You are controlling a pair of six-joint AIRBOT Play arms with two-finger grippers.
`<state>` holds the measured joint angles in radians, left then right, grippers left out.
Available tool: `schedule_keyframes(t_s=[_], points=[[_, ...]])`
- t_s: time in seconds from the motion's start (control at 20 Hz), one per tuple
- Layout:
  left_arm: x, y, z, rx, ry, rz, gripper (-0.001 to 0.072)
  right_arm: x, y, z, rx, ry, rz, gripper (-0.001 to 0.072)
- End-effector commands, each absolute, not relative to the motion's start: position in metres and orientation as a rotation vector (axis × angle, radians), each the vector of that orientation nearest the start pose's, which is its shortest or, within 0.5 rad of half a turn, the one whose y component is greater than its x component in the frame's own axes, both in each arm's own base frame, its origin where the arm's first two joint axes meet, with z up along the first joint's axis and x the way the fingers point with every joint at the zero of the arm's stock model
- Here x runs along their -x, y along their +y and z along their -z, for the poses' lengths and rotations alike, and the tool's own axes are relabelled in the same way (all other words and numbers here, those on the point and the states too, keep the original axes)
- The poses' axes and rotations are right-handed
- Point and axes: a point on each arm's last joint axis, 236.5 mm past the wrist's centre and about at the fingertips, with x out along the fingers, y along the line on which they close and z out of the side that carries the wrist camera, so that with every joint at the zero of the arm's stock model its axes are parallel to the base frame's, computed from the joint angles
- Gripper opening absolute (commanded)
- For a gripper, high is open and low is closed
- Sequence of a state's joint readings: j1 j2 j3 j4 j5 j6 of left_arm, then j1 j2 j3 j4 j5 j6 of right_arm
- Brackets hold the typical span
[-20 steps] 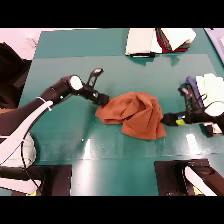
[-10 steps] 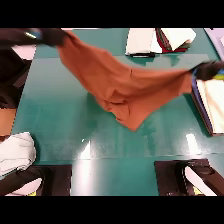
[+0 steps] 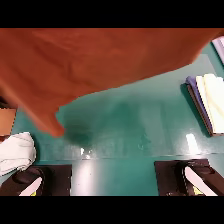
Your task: Fold the shirts.
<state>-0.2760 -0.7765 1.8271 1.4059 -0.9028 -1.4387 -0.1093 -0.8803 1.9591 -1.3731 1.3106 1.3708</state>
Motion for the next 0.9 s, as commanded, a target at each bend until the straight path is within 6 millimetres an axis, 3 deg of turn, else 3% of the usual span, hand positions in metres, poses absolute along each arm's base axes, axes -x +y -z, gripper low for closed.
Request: schedule_keyframes(t_s=[0.0,0.1,0.2,0.25,0.4,0.5,0.6,0.7,0.8,0.85], points=[[-0.262,-0.105,-0.509,-0.021,-0.051,0.401,0.0024,-0.291,0.004,-0.494,0.118,0.147,-0.052,0.0016],[-0.305,-0.119,-0.442,-0.045,0.178,0.412,0.0024,-0.323,0.003,-0.480,0.084,0.197,-0.065,0.0016],[-0.347,-0.132,-0.360,-0.068,0.421,0.419,0.0025,-0.370,0.006,-0.436,0.052,0.313,-0.101,0.0016],[-0.368,-0.139,-0.312,-0.077,0.544,0.419,0.0025,-0.395,0.008,-0.403,0.028,0.393,-0.122,0.0015],[-0.416,-0.152,-0.177,-0.083,0.818,0.406,0.0026,-0.458,0.011,-0.271,-0.035,0.703,-0.162,0.0016],[-0.446,-0.158,-0.112,-0.077,0.885,0.386,0.0026,-0.487,0.018,-0.195,-0.055,0.850,-0.181,0.0017],[-0.473,-0.163,-0.073,-0.069,0.897,0.371,0.0026,-0.510,0.026,-0.143,-0.067,0.926,-0.193,0.0018],[-0.491,-0.165,-0.057,-0.036,0.881,0.346,0.0030,-0.526,0.030,-0.118,-0.072,0.949,-0.198,0.0029],[-0.503,-0.155,-0.063,0.027,0.849,0.303,0.0459,-0.538,0.039,-0.118,-0.108,0.939,-0.228,0.0384],[-0.506,-0.142,-0.069,0.049,0.851,0.276,0.0498,-0.543,0.038,-0.127,-0.135,0.915,-0.237,0.0386]])
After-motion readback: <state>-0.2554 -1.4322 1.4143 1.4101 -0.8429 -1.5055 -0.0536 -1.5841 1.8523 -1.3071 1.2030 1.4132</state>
